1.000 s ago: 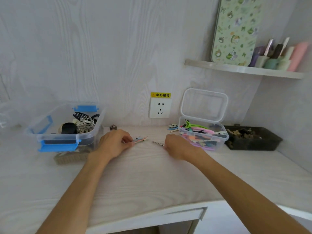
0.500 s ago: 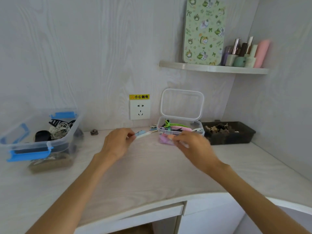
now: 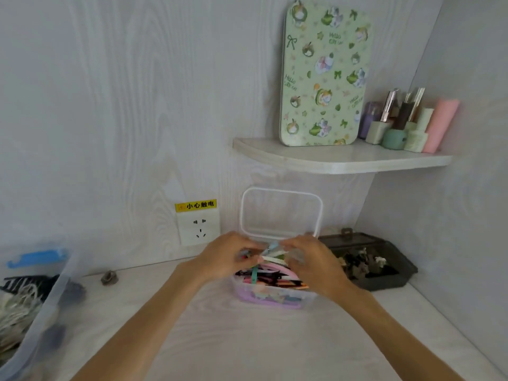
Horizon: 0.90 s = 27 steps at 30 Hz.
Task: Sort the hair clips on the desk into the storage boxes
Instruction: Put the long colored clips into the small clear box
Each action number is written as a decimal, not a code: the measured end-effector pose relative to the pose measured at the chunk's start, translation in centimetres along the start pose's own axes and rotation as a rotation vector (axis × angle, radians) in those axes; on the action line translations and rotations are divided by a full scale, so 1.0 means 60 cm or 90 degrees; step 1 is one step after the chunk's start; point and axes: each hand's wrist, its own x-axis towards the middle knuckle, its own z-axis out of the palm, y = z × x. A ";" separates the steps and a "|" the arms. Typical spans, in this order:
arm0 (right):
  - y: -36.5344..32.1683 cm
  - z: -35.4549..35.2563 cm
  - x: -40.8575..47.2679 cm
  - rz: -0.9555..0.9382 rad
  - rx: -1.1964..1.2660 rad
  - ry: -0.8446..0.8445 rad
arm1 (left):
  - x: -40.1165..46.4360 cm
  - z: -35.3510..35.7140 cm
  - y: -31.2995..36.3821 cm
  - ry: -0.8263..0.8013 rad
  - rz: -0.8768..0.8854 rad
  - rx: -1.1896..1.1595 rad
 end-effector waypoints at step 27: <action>-0.223 0.087 0.034 0.131 0.359 -0.498 | -0.322 -0.118 -0.014 -0.134 -0.446 0.242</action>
